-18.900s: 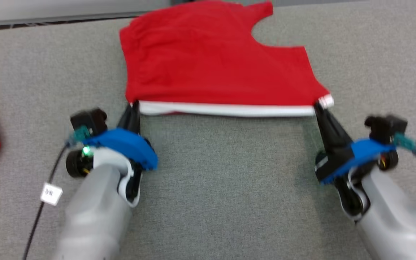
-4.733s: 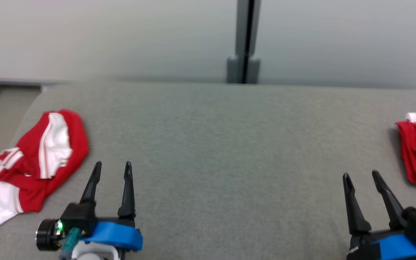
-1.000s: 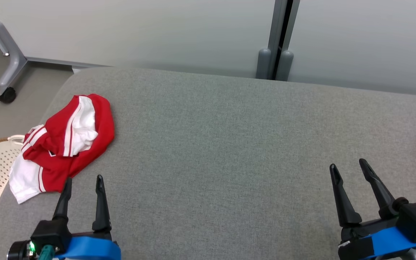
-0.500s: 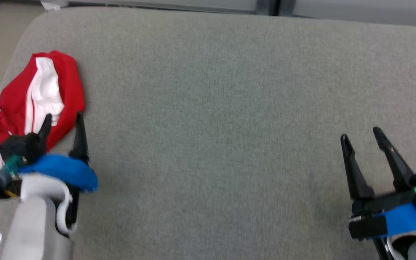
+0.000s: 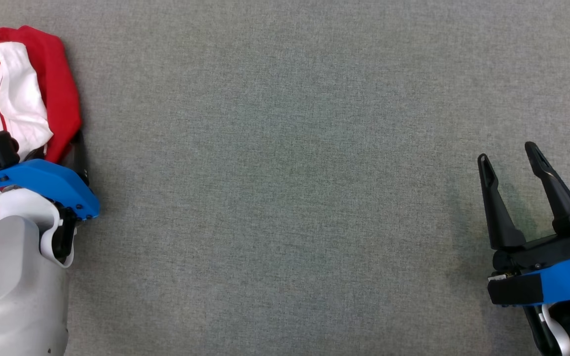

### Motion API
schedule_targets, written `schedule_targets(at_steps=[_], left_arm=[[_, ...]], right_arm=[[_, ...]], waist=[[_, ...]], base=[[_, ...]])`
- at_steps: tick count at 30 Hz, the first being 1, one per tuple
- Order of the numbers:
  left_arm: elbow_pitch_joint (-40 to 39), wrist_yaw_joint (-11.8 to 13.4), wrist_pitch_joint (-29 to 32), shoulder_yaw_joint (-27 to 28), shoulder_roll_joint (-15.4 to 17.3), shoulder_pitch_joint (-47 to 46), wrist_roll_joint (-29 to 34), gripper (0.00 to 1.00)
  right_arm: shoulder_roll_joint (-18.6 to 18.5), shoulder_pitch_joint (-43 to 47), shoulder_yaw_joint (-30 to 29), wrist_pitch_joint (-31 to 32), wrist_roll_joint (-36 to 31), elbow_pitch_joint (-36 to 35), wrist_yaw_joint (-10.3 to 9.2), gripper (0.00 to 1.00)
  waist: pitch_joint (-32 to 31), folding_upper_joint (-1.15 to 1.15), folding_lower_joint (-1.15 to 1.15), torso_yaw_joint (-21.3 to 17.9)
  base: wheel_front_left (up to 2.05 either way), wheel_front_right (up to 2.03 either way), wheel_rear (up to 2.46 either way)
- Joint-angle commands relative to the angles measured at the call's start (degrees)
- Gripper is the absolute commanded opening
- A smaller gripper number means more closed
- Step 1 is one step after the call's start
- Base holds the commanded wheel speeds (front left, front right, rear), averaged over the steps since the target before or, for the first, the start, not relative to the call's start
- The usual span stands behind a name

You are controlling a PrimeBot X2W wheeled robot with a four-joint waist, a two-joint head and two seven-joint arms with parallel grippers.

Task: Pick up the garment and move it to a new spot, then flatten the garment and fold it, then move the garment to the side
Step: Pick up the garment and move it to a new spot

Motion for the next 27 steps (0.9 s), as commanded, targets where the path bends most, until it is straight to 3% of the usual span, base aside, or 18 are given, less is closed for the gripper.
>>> schedule_targets(at_steps=[1,2,3,9,15,20,27], left_arm=[[3.53,-0.14,0.3,-0.4,0.04,-0.56,-0.27,1.0],[4.62,-0.32,-0.25,-0.74,0.13,-1.14,-0.31,0.41],[5.39,-0.47,-1.03,-1.03,0.15,-1.57,-0.29,0.0],[7.81,-0.45,-8.54,-1.63,0.22,-3.14,0.31,0.0],[5.94,1.93,-16.72,-0.67,0.1,-1.52,0.54,0.0],[-0.92,3.38,-18.31,0.98,-0.14,3.26,0.61,0.0],[-17.93,7.33,-18.4,0.78,-2.93,15.45,3.44,0.0]], right_arm=[[-0.46,-0.77,-0.21,0.15,-0.09,-0.27,0.0,1.0],[-0.53,-0.84,-0.29,0.18,-0.15,-0.28,0.0,1.0],[-0.67,-0.88,-0.41,0.2,-0.16,-0.26,0.0,1.0],[-1.13,-0.98,-0.51,0.16,-0.49,-0.18,0.0,1.0],[-0.77,-0.08,-0.15,-0.56,-0.67,0.62,0.0,1.0],[0.04,1.08,-0.08,-1.29,-0.39,1.84,0.0,1.0],[1.4,3.02,1.03,-2.07,-0.05,3.87,0.0,1.0]], waist=[[0.4,-0.02,-0.01,0.14],[0.48,-0.02,-0.01,0.18],[0.52,-0.02,-0.01,0.28],[-0.65,-0.02,-0.01,1.02],[-4.54,-0.02,-0.01,1.16],[-9.4,-0.02,-0.01,0.86],[-16.79,-0.02,-0.01,-0.41]], base=[[0.0,0.0,0.0],[0.0,0.0,0.0],[0.0,0.0,0.0],[0.0,0.0,0.0],[0.0,0.0,0.0],[0.0,0.0,0.0],[0.0,0.0,0.0]])
